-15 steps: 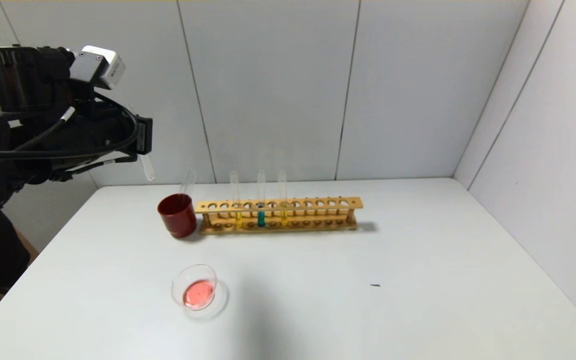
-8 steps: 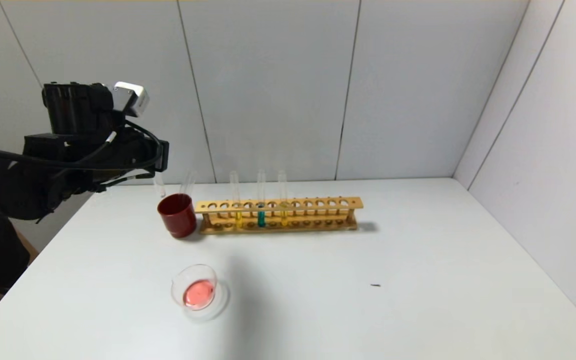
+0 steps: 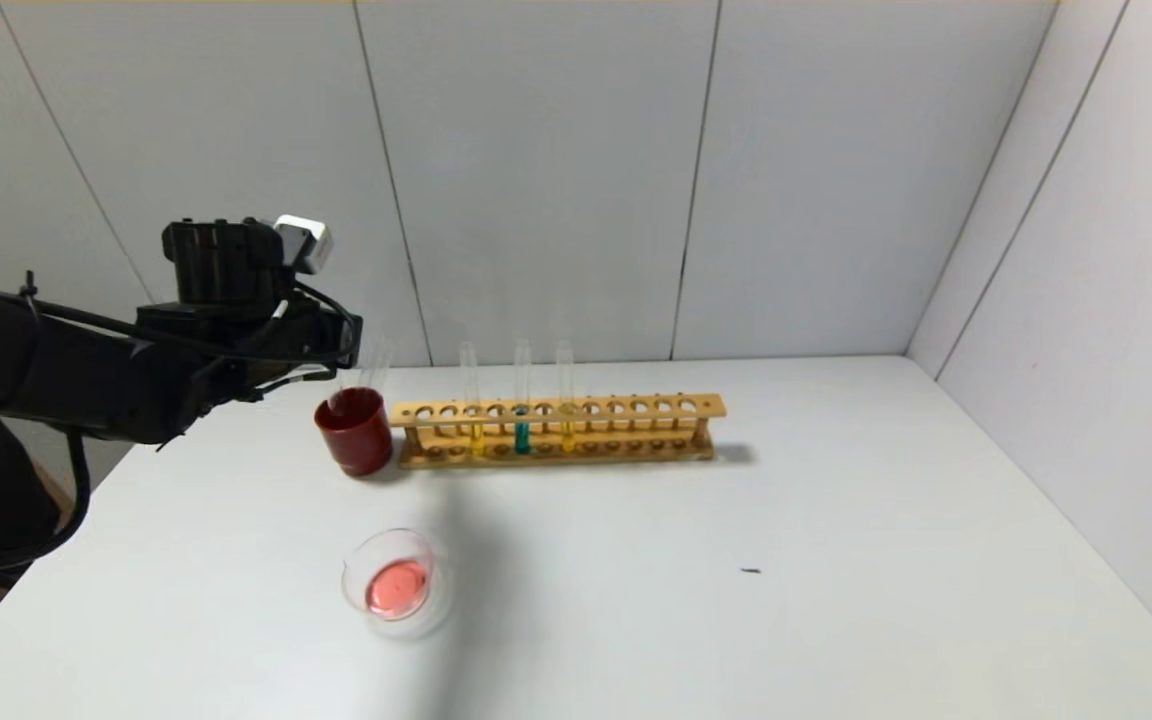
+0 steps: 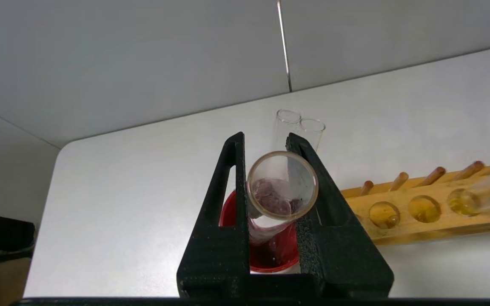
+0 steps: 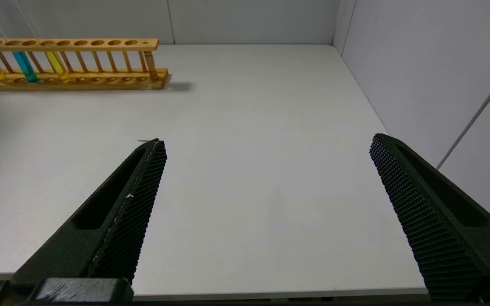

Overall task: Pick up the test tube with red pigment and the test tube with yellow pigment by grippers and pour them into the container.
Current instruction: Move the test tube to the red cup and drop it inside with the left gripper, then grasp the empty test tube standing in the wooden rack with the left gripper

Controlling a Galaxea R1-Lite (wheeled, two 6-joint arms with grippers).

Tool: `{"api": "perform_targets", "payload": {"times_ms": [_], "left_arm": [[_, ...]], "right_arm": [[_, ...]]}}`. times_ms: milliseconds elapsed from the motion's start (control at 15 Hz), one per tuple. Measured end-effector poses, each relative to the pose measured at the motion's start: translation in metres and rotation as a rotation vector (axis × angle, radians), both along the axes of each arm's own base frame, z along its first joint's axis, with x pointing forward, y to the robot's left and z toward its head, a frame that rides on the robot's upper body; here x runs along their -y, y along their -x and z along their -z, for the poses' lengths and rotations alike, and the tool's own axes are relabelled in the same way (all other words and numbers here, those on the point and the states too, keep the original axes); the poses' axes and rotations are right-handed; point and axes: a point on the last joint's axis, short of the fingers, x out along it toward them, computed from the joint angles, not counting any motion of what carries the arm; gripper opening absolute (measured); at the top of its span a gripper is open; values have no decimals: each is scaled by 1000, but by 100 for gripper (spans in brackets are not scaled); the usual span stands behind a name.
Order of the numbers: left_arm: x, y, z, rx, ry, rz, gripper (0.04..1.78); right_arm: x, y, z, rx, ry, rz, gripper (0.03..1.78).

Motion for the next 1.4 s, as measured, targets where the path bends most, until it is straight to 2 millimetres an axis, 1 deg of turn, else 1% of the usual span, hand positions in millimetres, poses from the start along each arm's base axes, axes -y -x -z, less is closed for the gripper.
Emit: {"api": "perform_targets", "payload": {"times_ms": [333,533,667,733,867,1133,1200,1267,1400], "left_arm": [[-7,-20,23,-42,14,-29,35],[-7,-29,31,-54,51,-41,35],[-6,-33,35,-58,63,-45,39],[-6,-35,37,-61,64,-46,45],[-6,-35,38,-64,64,-47,64],[-6,-33,33,-54,64,-47,132],[-6,-31,30,-47,65,-47,144],[-6,-29,25,-36,64,-46,155],[-7,-24,13,-8,66,-45,171]], "right_arm": [[0,0,0,0,0,0,175],[0,0,0,0,0,0,175],[0,0,0,0,0,0,175],[0,0,0,0,0,0,175],[0,0,0,0,0,0,175],[0,0,0,0,0,0,175],[0,0,0,0,0,0,175],[0,0,0,0,0,0,175],[0,0,0,0,0,0,175]]}}
